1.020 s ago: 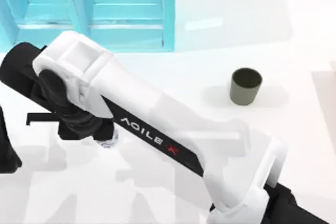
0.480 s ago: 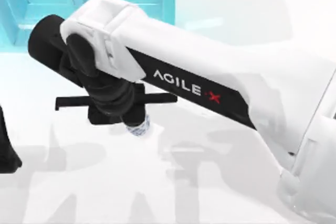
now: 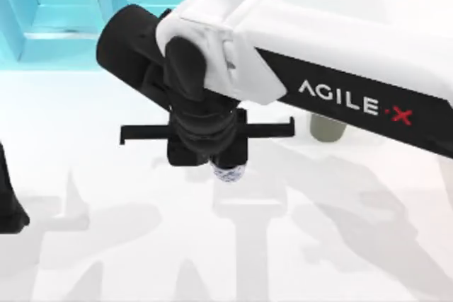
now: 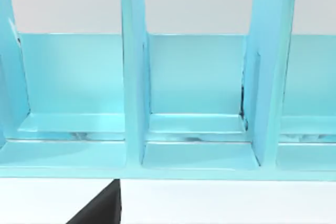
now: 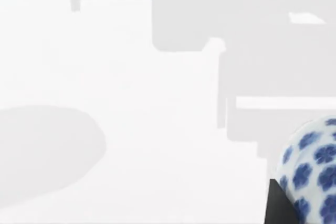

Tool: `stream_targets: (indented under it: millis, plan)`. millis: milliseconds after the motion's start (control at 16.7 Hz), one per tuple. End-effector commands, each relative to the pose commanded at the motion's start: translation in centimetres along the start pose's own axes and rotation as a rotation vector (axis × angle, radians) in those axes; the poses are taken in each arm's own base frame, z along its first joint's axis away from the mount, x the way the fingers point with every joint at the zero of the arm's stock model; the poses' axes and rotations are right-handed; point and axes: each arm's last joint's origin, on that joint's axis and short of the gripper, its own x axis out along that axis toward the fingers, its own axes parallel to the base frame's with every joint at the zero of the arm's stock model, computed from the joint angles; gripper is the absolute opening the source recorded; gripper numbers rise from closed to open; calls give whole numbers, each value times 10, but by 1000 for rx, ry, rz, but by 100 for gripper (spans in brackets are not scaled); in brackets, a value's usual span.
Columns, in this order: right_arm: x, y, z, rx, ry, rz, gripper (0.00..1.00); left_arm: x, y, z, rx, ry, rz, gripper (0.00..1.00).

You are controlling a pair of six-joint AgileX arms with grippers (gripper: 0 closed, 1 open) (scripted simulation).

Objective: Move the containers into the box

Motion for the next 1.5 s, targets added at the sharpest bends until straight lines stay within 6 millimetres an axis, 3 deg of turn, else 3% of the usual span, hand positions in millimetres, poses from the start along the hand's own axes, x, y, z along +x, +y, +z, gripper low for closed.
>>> stream_targets:
  millis: [420, 540, 660, 840, 960, 1080, 1200, 1320, 1500]
  plan:
    - [-2, -4, 1, -5, 1, 1, 0, 0, 0, 0, 0, 0, 0, 100]
    - [-3, -21, 16, -8, 13, -4, 0, 0, 0, 0, 0, 0, 0, 100]
    - [-3, -53, 39, -13, 36, -16, 0, 0, 0, 0, 0, 0, 0, 100]
    - [-2, -131, 78, -18, 95, -46, 0, 0, 0, 0, 0, 0, 0, 100]
    - [-2, -201, 96, -19, 151, -62, 0, 0, 0, 0, 0, 0, 0, 100]
    - [-6, -277, 100, -14, 210, -63, 0, 0, 0, 0, 0, 0, 0, 100]
    - [-14, -350, 87, -3, 255, -45, 0, 0, 0, 0, 0, 0, 0, 100]
    - [-26, -409, 61, 6, 278, -15, 0, 0, 0, 0, 0, 0, 0, 100]
    - [-44, -464, 16, 18, 274, 34, 0, 0, 0, 0, 0, 0, 0, 100]
